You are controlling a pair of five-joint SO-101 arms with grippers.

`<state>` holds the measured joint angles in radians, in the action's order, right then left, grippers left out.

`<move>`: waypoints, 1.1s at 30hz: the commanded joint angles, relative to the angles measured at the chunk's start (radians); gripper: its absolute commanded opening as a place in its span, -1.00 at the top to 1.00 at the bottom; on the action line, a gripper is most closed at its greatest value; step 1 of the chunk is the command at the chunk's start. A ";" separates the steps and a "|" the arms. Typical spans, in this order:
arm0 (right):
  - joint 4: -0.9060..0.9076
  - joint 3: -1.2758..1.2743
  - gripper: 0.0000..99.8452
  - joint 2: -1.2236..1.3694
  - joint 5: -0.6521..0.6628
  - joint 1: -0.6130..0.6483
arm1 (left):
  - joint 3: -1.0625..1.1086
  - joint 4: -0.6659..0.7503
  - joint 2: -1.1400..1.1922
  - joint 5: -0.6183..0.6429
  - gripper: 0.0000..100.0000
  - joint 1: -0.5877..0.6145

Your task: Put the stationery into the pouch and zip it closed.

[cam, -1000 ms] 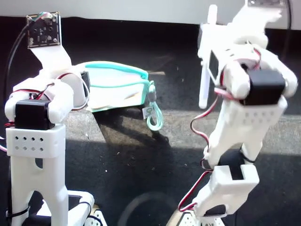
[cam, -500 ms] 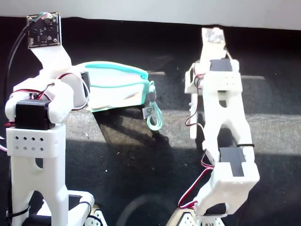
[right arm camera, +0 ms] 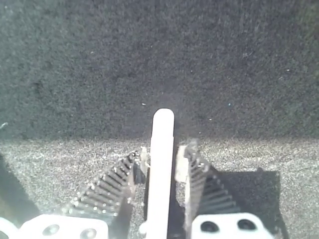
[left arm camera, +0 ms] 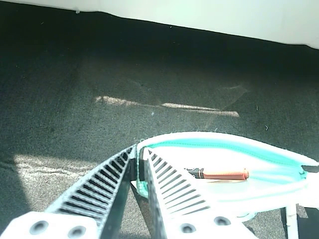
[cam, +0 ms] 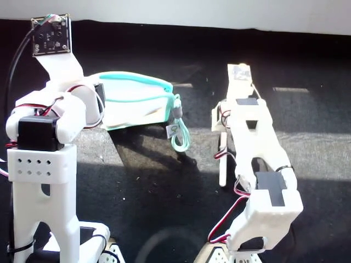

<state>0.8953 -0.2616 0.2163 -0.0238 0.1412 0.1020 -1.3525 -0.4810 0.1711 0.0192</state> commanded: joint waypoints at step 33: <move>0.305 0.522 0.98 0.401 0.020 -0.013 | 0.001 -0.015 0.012 -0.006 0.98 -0.019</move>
<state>1.1761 0.2079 0.6137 -0.0100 0.1320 0.1020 -1.3525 -0.4810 0.1711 0.0192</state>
